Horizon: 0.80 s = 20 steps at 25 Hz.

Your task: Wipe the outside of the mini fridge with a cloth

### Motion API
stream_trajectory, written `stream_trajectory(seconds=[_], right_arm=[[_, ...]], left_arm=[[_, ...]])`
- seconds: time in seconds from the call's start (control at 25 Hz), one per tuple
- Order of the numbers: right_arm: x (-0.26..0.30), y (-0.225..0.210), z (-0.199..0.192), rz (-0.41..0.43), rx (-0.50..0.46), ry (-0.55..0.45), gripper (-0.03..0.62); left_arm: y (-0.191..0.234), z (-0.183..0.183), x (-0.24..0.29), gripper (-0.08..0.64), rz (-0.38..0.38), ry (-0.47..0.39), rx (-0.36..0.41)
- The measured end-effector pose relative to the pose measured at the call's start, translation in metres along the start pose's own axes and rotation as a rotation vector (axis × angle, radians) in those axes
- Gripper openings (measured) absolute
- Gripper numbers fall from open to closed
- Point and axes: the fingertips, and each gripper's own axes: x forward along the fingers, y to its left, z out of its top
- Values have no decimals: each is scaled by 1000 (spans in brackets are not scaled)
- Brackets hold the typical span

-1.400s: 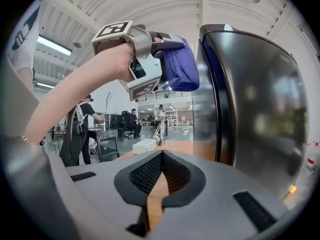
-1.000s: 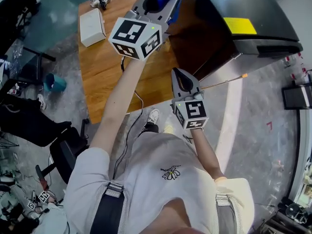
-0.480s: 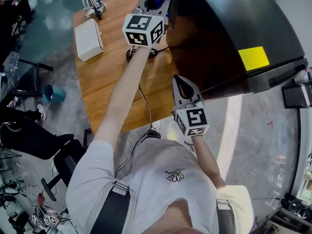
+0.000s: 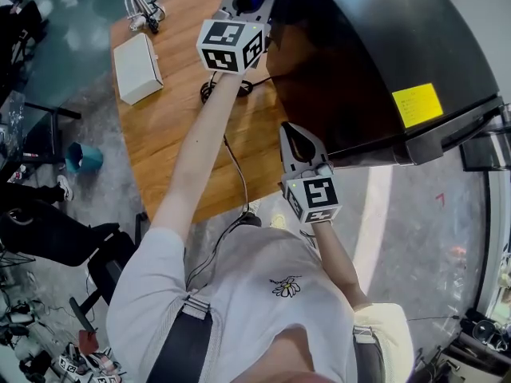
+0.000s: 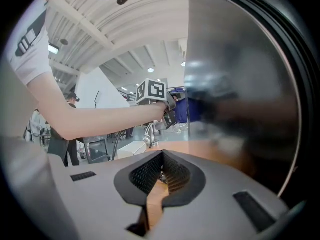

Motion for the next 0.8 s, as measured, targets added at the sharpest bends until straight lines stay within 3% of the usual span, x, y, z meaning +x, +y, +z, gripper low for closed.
stream_trajectory(seconds=[0.44, 0.8], right_arm=[[-22, 5, 0, 1, -31, -8, 12], [-73, 19, -17, 8, -36, 12, 12]], left_arm=[[-43, 1, -24, 64, -46, 5, 7], [-101, 19, -61, 64, -75, -16, 18]])
